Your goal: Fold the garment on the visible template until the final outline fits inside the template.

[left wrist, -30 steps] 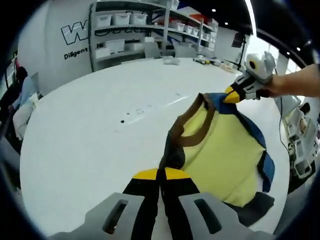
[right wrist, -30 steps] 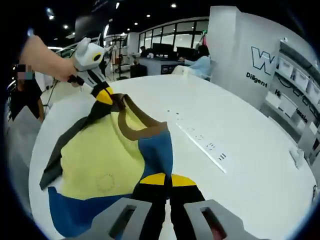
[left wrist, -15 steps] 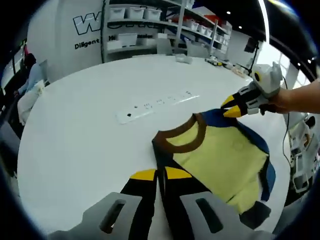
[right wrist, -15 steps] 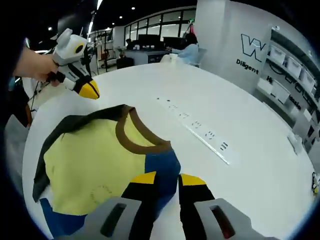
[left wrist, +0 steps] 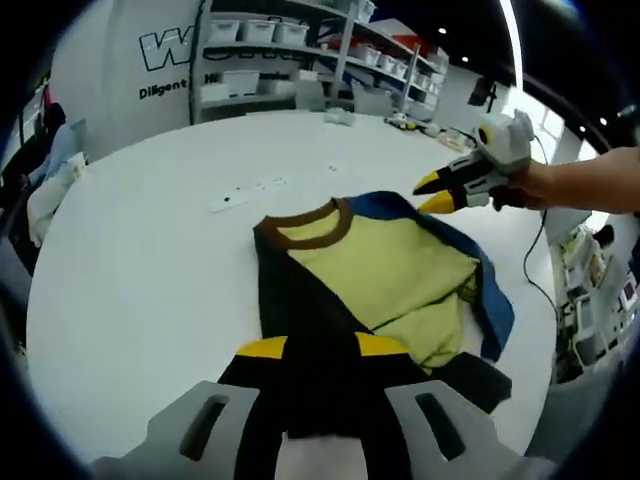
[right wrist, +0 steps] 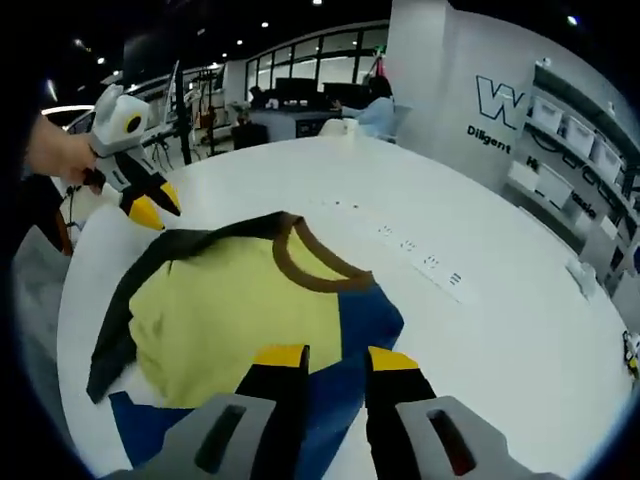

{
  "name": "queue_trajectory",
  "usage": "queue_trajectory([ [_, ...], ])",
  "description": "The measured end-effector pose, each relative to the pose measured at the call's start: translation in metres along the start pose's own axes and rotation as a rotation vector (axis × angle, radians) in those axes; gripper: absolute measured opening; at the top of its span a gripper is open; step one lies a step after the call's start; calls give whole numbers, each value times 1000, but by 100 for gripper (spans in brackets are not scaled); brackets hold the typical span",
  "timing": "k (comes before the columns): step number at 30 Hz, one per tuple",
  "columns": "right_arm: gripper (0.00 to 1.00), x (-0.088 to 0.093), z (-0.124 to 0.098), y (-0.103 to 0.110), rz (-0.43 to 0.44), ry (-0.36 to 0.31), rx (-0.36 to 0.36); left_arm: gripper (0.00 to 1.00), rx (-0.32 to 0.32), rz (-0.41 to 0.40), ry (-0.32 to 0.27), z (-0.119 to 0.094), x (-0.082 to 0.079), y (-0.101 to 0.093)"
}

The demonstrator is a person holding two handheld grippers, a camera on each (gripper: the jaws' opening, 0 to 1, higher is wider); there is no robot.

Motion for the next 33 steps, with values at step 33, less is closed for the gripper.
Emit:
queue_trajectory([
  [33, 24, 100, -50, 168, -169, -2, -98, 24, 108, -219, 131, 19, 88, -128],
])
Point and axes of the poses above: the point that each gripper's makers call its tool centre point, and the gripper's own axes: z roughly forward along the fingers, y roughly to its left, x roughly out of its underside, the point moved 10 cm from there along -z, roughly backward along the fingers, and after that the axes turned 11 degrees about y, right-handed, at the moved point
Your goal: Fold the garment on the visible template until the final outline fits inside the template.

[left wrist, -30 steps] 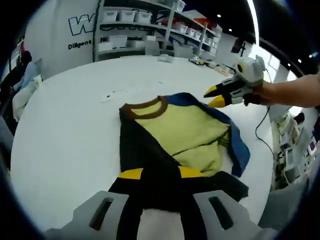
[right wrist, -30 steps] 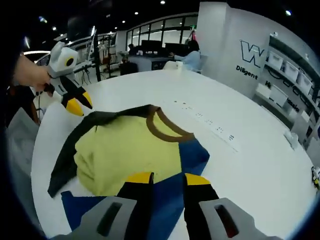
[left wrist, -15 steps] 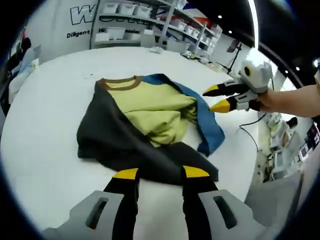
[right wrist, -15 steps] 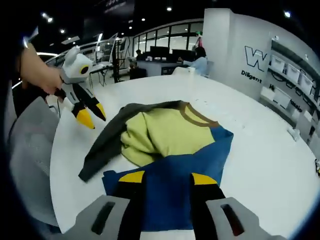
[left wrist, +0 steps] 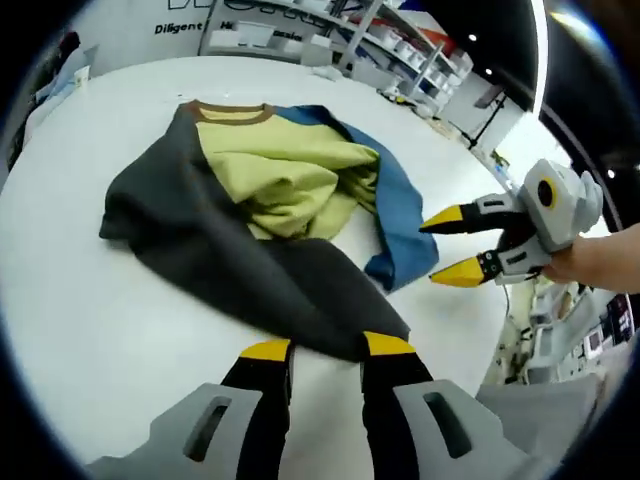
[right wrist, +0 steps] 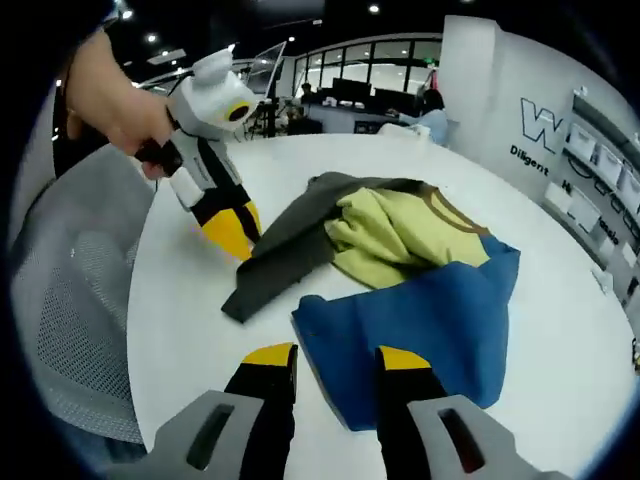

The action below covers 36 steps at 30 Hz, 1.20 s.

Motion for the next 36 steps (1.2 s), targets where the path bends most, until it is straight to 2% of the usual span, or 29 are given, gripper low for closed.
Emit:
queue_trajectory([
  [2, 21, 1, 5, 2, -2, 12, 6, 22, -6, 2, -8, 0, 0, 0],
  [7, 16, 1, 13, 0, -26, 28, 40, 0, -29, -4, 6, 0, 4, 4],
  [10, 14, 2, 16, 1, -51, 46, 47, 0, -26, -5, -6, -4, 5, 6],
  [11, 10, 3, 16, 1, -77, 53, 55, 0, -25, -1, -10, -6, 6, 7],
  [15, 0, 4, 17, 1, -88, 56, 64, 0, -22, -15, -44, -18, 5, 15],
  [19, 0, 3, 6, -5, -39, 25, 57, 0, -44, -21, -73, -34, 3, 34],
  [20, 0, 2, 1, -6, -7, -5, 42, 0, -50, -26, -84, -38, 3, 39],
  [26, 0, 3, -31, -27, 134, -119, 32, 0, -141, -43, -131, -73, 0, 89],
  [32, 0, 21, -63, -64, 296, -194, 81, 0, -225, -69, -161, -101, -2, 136],
  [36, 0, 33, -79, -90, 407, -239, 134, 0, -254, -81, -164, -110, -4, 154],
])
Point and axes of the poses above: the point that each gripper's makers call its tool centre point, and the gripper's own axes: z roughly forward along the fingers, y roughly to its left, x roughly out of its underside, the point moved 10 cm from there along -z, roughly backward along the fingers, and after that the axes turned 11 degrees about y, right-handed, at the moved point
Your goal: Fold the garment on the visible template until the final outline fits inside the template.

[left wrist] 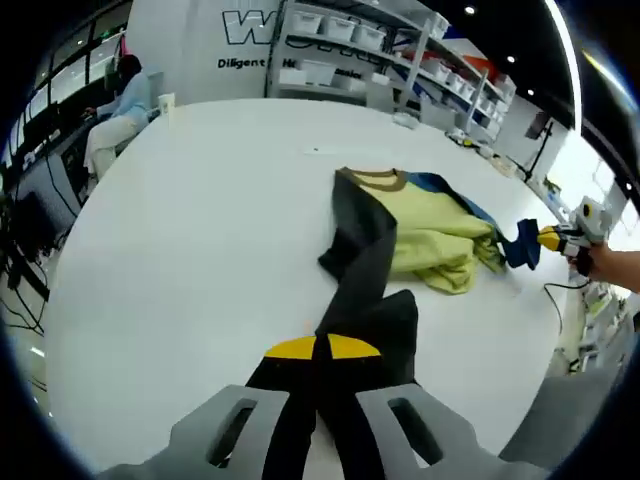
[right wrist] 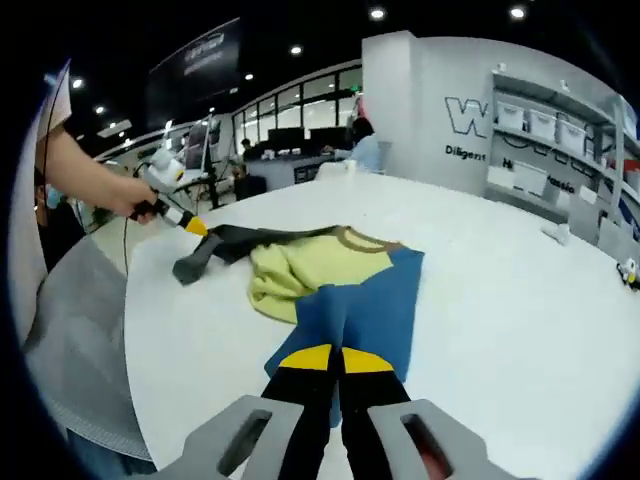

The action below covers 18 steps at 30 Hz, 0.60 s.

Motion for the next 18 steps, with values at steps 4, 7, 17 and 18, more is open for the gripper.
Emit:
queue_trajectory([
  [4, 0, 0, -9, -28, 80, -23, 60, 0, -39, -4, 6, -2, -4, 21],
  [7, 0, 1, -13, -45, 121, -29, 98, 0, -63, -4, 8, -5, -10, 34],
  [17, 0, 6, -25, -98, 251, -42, 218, 0, -124, -2, 28, -5, -22, 65],
  [18, 0, 7, -26, -102, 265, -41, 225, 0, -129, -1, 32, -5, -23, 68],
])
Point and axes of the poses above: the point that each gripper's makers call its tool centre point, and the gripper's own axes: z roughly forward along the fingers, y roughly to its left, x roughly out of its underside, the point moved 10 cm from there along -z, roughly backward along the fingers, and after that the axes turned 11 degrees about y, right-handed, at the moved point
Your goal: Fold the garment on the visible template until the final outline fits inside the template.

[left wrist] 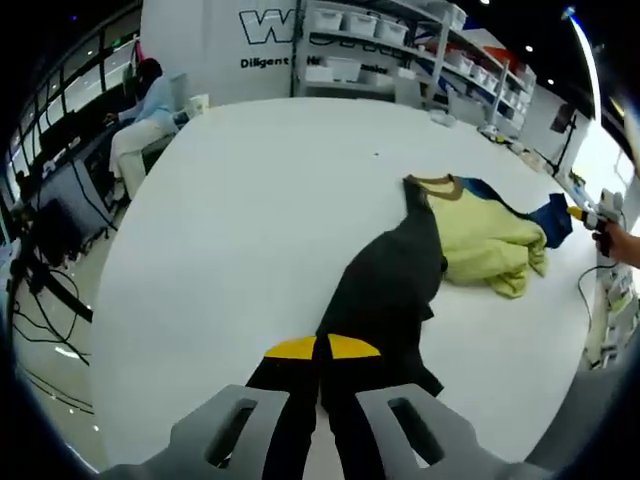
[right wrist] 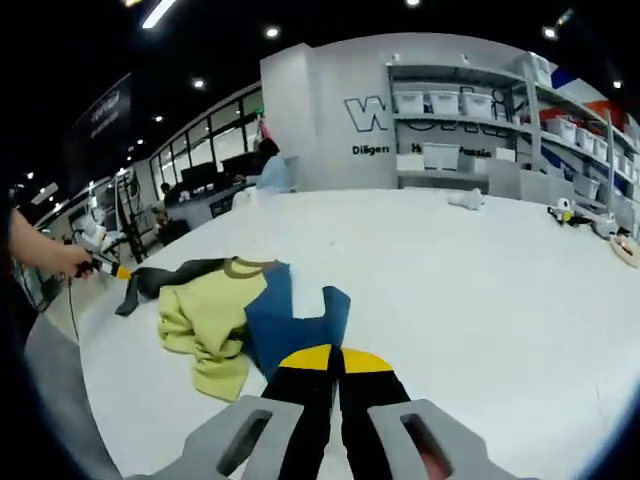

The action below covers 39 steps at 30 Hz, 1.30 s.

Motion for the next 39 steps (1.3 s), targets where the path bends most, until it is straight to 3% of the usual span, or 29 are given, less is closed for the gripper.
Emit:
queue_trajectory([
  [7, 0, -7, 0, -34, 87, -6, 88, 0, -44, 9, 39, 3, -6, 23],
  [12, 0, -3, 2, -47, 169, -5, 108, 0, -60, -3, 55, 3, -9, 35],
  [15, 0, 9, 5, -50, 244, 11, 109, 0, -64, -2, 72, 5, -8, 38],
  [25, 0, 37, 14, -61, 384, 68, 147, 0, -73, -13, 108, 12, -8, 44],
  [29, 0, 35, 12, -61, 364, 75, 171, 2, -88, -16, 99, 12, -10, 45],
  [35, 0, 33, 2, -70, 334, 80, 305, 0, -122, -24, 93, 4, -9, 50],
  [37, 0, 26, 3, -65, 273, 53, 286, 0, -116, -26, 73, 0, -9, 49],
  [39, 5, 23, 9, -53, 201, 81, 239, 1, -84, -23, 45, -1, -10, 44],
])
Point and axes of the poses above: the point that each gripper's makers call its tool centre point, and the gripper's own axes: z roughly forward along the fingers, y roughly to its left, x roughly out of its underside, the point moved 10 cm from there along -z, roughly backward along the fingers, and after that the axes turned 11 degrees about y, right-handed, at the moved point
